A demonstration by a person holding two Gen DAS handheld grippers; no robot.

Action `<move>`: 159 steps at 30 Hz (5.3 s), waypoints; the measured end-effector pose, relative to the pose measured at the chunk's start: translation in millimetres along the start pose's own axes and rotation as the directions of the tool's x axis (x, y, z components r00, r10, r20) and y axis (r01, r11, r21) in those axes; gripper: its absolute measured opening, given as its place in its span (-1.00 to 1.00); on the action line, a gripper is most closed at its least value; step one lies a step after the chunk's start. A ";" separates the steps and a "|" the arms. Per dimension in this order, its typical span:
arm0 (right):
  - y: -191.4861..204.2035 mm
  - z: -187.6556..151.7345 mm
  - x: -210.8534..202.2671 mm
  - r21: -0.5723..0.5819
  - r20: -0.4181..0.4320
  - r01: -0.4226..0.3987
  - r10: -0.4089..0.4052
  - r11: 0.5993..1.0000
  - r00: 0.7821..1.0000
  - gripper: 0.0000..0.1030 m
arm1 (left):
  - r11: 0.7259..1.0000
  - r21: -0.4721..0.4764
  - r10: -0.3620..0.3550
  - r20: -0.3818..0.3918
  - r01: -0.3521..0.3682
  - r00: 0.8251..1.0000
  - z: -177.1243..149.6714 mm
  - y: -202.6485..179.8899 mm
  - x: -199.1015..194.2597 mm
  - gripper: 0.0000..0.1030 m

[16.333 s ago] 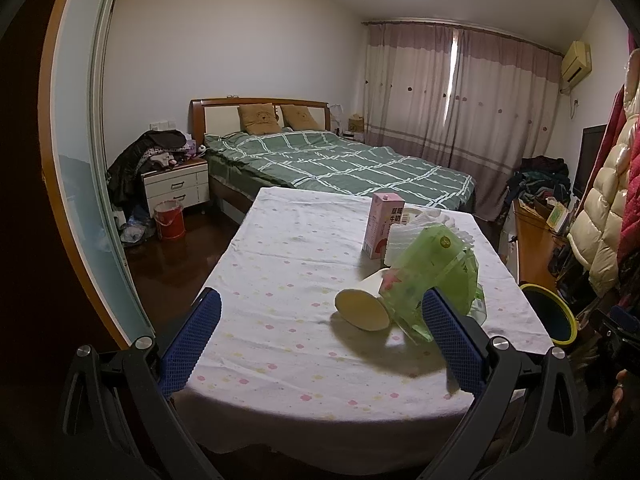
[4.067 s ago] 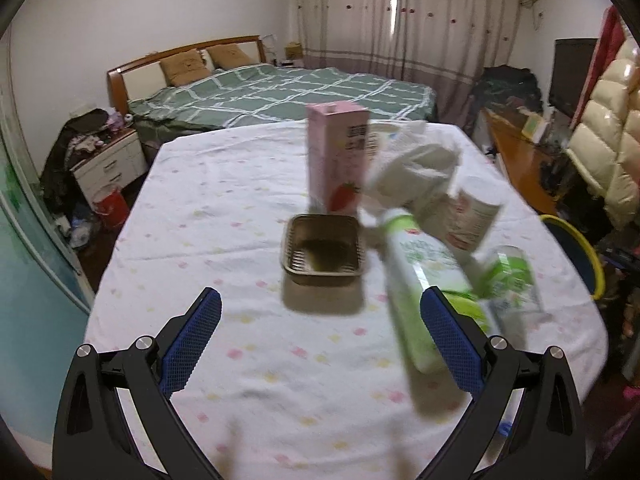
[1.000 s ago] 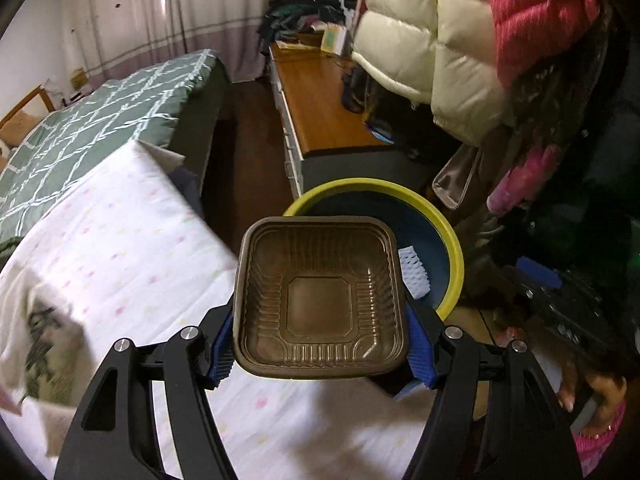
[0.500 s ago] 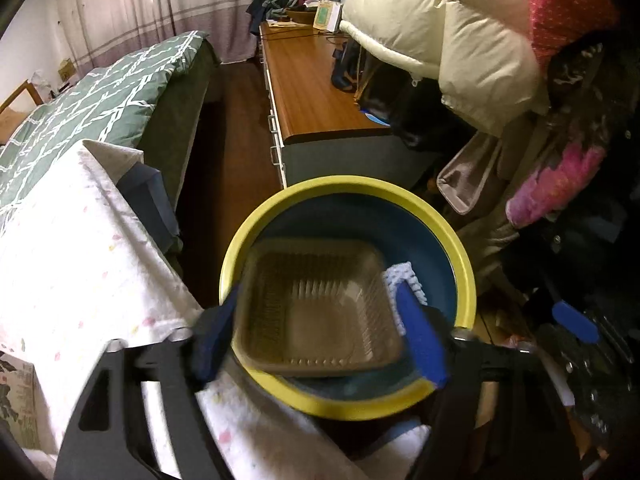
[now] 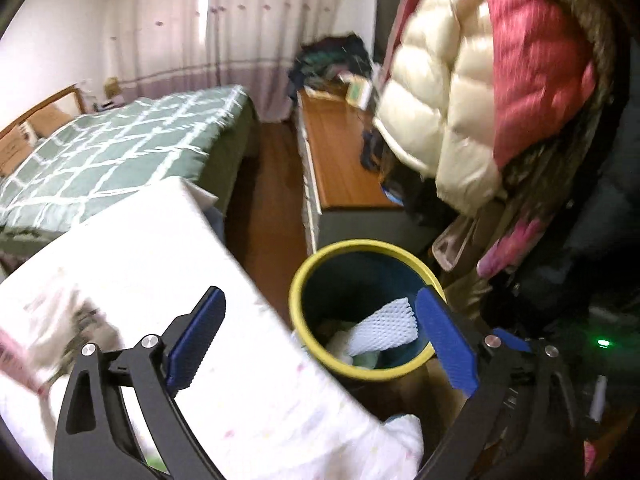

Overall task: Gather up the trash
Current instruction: 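Carry the brown tray over the yellow bin and open the left gripper, then move the right gripper back to the table and grasp the white wrapper, then carry the white-and-blue wrapper over the yellow bin and open the right gripper, then reach the left gripper to the coconut water bottle and grasp it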

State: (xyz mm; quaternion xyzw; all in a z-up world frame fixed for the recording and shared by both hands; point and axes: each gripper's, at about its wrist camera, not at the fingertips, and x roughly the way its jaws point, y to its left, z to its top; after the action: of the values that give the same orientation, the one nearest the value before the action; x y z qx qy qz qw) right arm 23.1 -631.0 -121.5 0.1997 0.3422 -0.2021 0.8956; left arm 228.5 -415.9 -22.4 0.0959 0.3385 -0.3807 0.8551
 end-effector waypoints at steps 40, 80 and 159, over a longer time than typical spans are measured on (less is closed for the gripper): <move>328.3 -129.3 -18.4 -0.503 -0.309 -0.418 0.294 0.757 0.905 0.00 | 0.719 -0.512 0.555 0.016 -0.470 0.831 -274.2 231.7 -271.3 0.90; 182.2 -25.9 -0.2 -0.202 -0.107 -0.226 0.208 0.953 0.972 -0.55 | 0.772 -0.457 0.483 -0.029 -0.441 0.875 -265.2 213.9 -222.3 0.90; 82.3 15.0 104.0 -0.101 -0.185 -0.079 0.059 0.992 0.981 -0.02 | 0.924 -0.244 0.159 -0.456 -0.295 0.876 -163.2 240.9 -31.0 -0.01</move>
State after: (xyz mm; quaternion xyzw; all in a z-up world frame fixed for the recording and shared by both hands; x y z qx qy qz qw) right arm 143.2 -592.8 -165.3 0.1802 0.4257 -0.1330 0.8767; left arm 303.6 -162.3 -147.6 0.0832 0.5586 -0.1892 0.8033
